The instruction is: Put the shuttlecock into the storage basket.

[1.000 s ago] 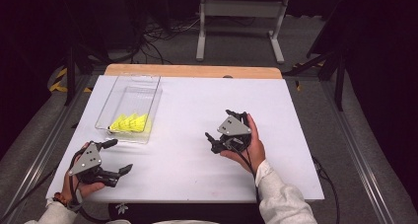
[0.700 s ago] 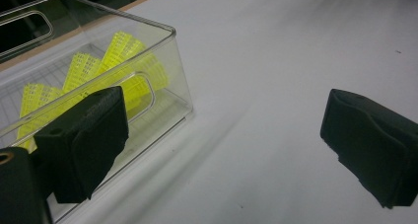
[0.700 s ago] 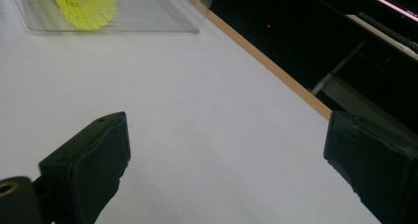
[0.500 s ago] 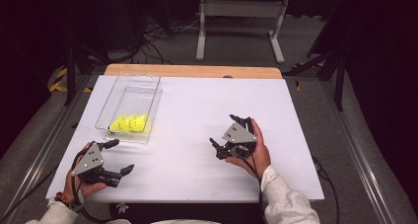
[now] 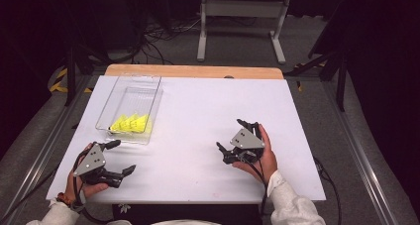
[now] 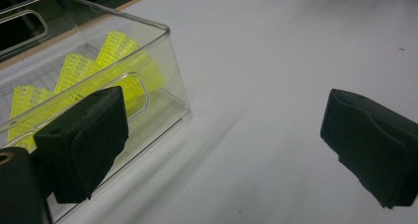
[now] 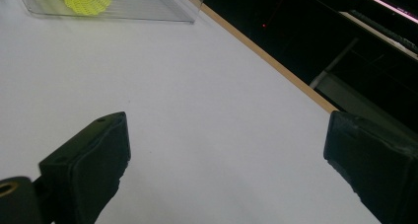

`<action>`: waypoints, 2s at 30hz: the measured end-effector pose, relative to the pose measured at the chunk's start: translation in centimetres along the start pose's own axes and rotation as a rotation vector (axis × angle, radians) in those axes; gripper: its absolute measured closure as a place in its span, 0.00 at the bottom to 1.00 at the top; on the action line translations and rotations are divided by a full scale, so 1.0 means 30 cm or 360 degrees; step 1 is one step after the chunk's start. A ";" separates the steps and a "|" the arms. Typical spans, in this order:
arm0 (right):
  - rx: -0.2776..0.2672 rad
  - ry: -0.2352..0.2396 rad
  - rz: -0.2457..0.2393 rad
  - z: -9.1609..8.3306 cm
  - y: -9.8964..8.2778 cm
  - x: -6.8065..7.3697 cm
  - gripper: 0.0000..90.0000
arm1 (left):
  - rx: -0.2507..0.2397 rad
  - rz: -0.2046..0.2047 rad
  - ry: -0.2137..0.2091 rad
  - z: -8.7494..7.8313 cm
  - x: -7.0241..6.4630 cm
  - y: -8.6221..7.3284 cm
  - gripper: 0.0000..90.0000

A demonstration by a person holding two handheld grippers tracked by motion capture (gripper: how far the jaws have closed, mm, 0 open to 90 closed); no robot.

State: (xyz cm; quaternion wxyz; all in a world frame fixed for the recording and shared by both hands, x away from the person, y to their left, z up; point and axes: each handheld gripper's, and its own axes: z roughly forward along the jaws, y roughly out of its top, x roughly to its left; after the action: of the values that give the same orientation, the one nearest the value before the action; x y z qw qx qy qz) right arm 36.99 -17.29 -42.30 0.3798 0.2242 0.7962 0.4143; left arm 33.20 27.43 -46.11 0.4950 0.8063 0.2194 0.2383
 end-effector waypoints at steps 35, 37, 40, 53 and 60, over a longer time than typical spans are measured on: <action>0.0021 -0.0049 0.0173 -0.146 -0.203 -0.015 0.04 | -0.0014 -0.0005 0.0029 0.002 0.002 0.001 0.05; 0.0031 -0.0051 0.0180 -0.157 -0.216 -0.018 0.04 | -0.0013 -0.0006 0.0033 0.003 0.002 0.001 0.05; 0.0024 -0.0056 0.0190 -0.166 -0.222 -0.021 0.04 | -0.0015 -0.0006 0.0037 0.003 0.002 0.002 0.05; -0.0008 -0.0021 0.0165 -0.167 -0.214 -0.010 0.04 | -0.0007 -0.0002 0.0039 0.019 0.002 0.007 0.05; -0.0002 -0.0019 0.0145 -0.164 -0.203 0.003 0.04 | -0.0007 -0.0005 0.0019 0.015 -0.003 0.004 0.05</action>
State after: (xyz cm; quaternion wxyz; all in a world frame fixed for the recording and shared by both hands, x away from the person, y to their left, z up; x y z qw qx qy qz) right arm 32.78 -23.02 -45.57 0.3654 0.2625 0.7826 0.4302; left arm 33.41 27.02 -46.21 0.4958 0.8034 0.2231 0.2428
